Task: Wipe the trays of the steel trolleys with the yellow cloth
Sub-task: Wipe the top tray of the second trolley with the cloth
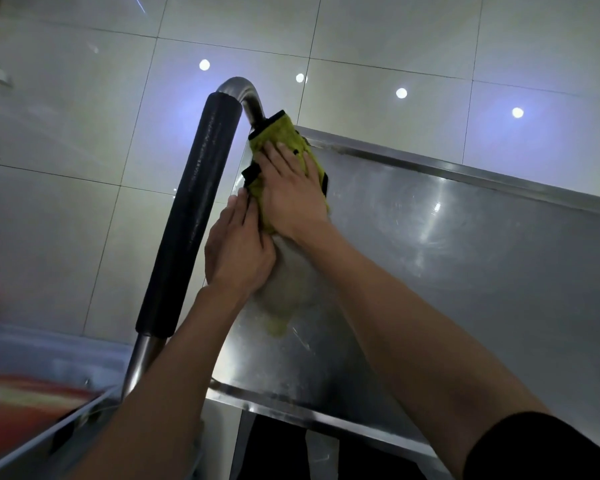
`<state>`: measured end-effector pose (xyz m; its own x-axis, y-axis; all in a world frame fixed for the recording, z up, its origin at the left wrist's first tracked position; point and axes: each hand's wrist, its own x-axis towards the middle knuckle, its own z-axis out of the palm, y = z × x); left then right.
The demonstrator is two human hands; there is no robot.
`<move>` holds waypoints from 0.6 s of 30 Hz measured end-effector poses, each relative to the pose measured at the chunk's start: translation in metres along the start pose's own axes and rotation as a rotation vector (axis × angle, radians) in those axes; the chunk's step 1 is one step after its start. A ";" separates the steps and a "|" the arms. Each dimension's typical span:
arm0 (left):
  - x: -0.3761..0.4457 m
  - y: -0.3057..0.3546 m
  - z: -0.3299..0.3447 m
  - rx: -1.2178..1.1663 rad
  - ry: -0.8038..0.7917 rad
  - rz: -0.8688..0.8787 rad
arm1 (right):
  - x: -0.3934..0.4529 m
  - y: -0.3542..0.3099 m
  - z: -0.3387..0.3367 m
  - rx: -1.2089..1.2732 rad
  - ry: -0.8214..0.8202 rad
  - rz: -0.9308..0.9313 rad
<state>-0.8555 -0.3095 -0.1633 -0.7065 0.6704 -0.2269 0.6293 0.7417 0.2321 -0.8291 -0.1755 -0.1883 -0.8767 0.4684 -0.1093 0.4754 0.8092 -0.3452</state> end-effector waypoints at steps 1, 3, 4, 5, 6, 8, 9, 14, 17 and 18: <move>-0.001 0.000 0.000 0.012 -0.007 0.011 | -0.003 0.004 -0.001 0.016 0.014 -0.006; 0.000 0.002 0.000 0.031 -0.028 0.023 | -0.010 0.017 -0.002 0.037 0.031 0.018; 0.000 0.003 0.000 0.052 -0.040 0.028 | -0.017 0.025 -0.003 0.039 0.039 0.051; 0.000 0.005 0.001 0.078 -0.048 0.037 | -0.025 0.035 -0.003 0.039 0.055 0.095; 0.000 0.006 0.001 0.099 -0.053 0.050 | -0.035 0.046 -0.003 0.041 0.080 0.144; 0.001 0.007 0.003 0.113 -0.065 0.062 | -0.059 0.071 -0.004 0.056 0.137 0.238; 0.001 0.007 0.003 0.113 -0.075 0.060 | -0.072 0.083 -0.006 0.060 0.166 0.280; -0.008 0.025 0.008 0.180 -0.115 0.122 | -0.135 0.131 -0.017 0.042 0.256 0.449; -0.028 0.063 0.015 0.186 -0.108 0.275 | -0.171 0.157 -0.025 0.014 0.256 0.521; -0.033 0.077 0.018 0.165 -0.113 0.309 | -0.182 0.166 -0.028 0.014 0.266 0.538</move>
<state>-0.7776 -0.2745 -0.1551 -0.4405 0.8545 -0.2754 0.8577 0.4911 0.1521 -0.5891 -0.1164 -0.1992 -0.4636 0.8853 -0.0363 0.8450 0.4294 -0.3188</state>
